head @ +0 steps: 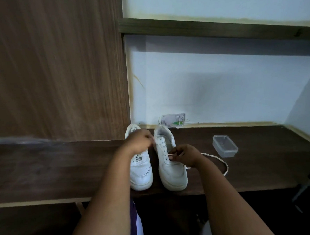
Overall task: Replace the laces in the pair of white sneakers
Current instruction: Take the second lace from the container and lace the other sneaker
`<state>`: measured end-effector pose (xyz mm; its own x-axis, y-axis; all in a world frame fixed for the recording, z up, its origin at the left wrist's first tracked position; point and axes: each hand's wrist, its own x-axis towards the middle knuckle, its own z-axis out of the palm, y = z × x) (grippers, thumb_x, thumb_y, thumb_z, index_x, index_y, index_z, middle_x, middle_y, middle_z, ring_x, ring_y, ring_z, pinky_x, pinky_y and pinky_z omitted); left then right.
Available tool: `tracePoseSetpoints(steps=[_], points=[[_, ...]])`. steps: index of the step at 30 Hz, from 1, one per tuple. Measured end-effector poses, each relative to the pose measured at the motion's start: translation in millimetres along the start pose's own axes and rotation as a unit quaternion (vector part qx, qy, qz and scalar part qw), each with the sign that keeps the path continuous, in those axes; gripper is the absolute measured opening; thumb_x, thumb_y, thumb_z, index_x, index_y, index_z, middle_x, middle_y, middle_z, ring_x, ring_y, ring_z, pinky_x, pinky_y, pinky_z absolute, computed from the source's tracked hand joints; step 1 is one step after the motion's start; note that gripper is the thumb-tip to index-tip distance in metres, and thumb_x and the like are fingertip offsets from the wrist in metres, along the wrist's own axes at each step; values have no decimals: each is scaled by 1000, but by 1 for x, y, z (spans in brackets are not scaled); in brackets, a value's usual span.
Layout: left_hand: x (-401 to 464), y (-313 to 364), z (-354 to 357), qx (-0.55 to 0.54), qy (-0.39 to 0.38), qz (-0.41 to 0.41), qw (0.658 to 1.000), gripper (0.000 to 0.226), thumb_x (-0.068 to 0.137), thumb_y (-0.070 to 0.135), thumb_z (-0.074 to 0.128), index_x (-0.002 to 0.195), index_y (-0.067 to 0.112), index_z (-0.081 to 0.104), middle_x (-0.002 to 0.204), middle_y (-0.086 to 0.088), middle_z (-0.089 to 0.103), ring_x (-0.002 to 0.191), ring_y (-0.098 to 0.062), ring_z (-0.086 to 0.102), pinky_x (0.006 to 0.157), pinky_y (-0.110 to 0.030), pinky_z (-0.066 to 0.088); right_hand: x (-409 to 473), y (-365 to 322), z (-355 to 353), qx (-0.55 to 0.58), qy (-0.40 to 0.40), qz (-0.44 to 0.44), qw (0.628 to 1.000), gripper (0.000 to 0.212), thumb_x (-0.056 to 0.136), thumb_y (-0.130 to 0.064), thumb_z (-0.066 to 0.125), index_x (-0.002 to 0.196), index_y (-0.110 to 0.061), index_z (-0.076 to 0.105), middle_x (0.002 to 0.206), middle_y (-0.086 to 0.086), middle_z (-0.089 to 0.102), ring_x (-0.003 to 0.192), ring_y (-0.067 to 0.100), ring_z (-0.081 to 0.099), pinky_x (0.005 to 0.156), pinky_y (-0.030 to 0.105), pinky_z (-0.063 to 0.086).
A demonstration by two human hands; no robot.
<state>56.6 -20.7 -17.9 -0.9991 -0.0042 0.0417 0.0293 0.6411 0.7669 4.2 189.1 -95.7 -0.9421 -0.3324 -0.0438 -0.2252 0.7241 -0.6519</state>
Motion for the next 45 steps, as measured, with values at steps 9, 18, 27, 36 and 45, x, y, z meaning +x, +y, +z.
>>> tracePoseSetpoints(steps=[9, 18, 27, 36, 45], points=[[-22, 2, -67, -755, 162, 86, 629, 17, 85, 18, 50, 68, 18, 56, 63, 9, 51, 54, -6, 45, 53, -19, 30, -3, -6, -2, -7, -7, 20, 1000, 32, 73, -35, 80, 103, -28, 72, 96, -4, 64, 90, 8, 59, 81, 20, 42], [-29, 24, -61, -548, 57, 80, 831, 32, 93, 16, 56, 67, 20, 73, 78, 5, 67, 72, -12, 63, 61, -24, 49, -2, -12, 1, -12, -44, 21, 999, 36, 75, -37, 79, 109, -31, 70, 96, -4, 62, 92, 8, 57, 82, 20, 40], [-9, 27, -5, 8, 165, 1, 986, 42, 98, 44, 42, 91, 7, 60, 93, -12, 65, 91, -31, 57, 78, -36, 43, -14, -64, -15, 512, 99, -40, 852, 36, 83, 17, 49, 104, -6, 66, 79, -1, 53, 57, 3, 53, 49, 14, 40], [-9, 29, 19, -7, 144, -1, 990, 28, 101, 14, 36, 109, -2, 57, 97, -12, 60, 96, -28, 55, 75, -31, 32, -11, -65, -10, 605, 118, 22, 787, 12, 87, 1, 60, 90, -7, 68, 75, 5, 68, 63, 15, 58, 62, 21, 47], [5, -1, 39, -137, 120, -69, 981, 10, 83, 12, 67, 75, 16, 62, 87, -6, 72, 80, -23, 66, 81, -36, 54, 1, -36, -1, 242, 241, 139, 929, 10, 82, -14, 62, 80, -20, 70, 80, 0, 69, 73, 15, 61, 67, 23, 50]])
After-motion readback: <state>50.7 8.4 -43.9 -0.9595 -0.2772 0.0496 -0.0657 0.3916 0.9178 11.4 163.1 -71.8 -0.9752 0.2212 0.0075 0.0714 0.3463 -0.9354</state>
